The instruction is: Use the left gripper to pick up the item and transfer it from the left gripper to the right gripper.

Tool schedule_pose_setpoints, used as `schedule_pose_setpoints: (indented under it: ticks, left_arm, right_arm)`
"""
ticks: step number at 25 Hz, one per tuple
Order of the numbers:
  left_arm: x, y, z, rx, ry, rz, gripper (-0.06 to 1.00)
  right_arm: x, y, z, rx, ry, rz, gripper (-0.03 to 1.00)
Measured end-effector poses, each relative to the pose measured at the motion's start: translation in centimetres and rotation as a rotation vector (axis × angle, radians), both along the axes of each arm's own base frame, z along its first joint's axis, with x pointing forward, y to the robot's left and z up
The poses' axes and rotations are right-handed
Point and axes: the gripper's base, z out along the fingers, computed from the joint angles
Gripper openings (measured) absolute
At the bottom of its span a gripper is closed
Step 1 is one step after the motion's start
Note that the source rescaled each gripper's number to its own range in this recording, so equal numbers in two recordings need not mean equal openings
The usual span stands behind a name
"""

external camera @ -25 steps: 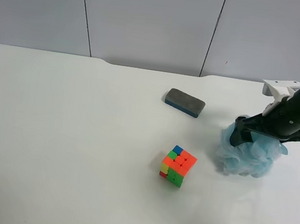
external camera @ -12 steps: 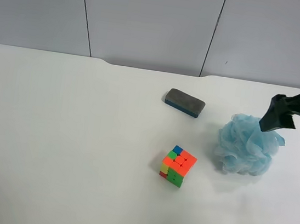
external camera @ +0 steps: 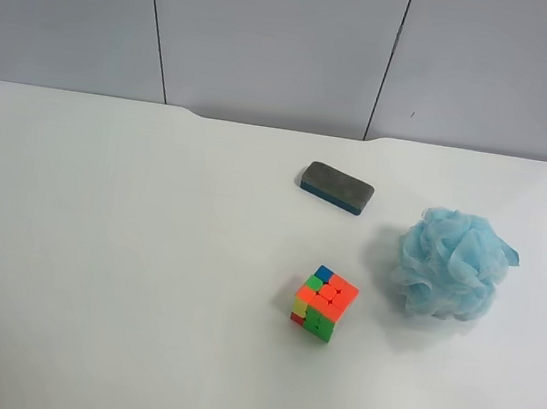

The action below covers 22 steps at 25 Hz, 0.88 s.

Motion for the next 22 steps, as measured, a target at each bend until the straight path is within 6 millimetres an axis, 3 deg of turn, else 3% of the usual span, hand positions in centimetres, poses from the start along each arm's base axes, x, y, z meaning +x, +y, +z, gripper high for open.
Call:
schedule_pose_setpoints:
  ticks: [3,10,16,22]
  left_arm:
    - [0.0,0.0,0.0,0.000,0.000,0.000,1.00]
    - [0.0,0.0,0.0,0.000,0.000,0.000,1.00]
    - [0.0,0.0,0.0,0.000,0.000,0.000,1.00]
    - [0.0,0.0,0.0,0.000,0.000,0.000,1.00]
  right_arm:
    - [-3.1,-0.1,0.3,0.009,-0.111,-0.009,1.00]
    - [-9.0,-0.3,-2.7,0.023,-0.274,-0.016,1.00]
    - [-11.0,-0.4,-3.6,0.034,-0.428,-0.023,1.00]
    - [-10.7,-0.4,-5.4,0.037,-0.439,-0.029,1.00]
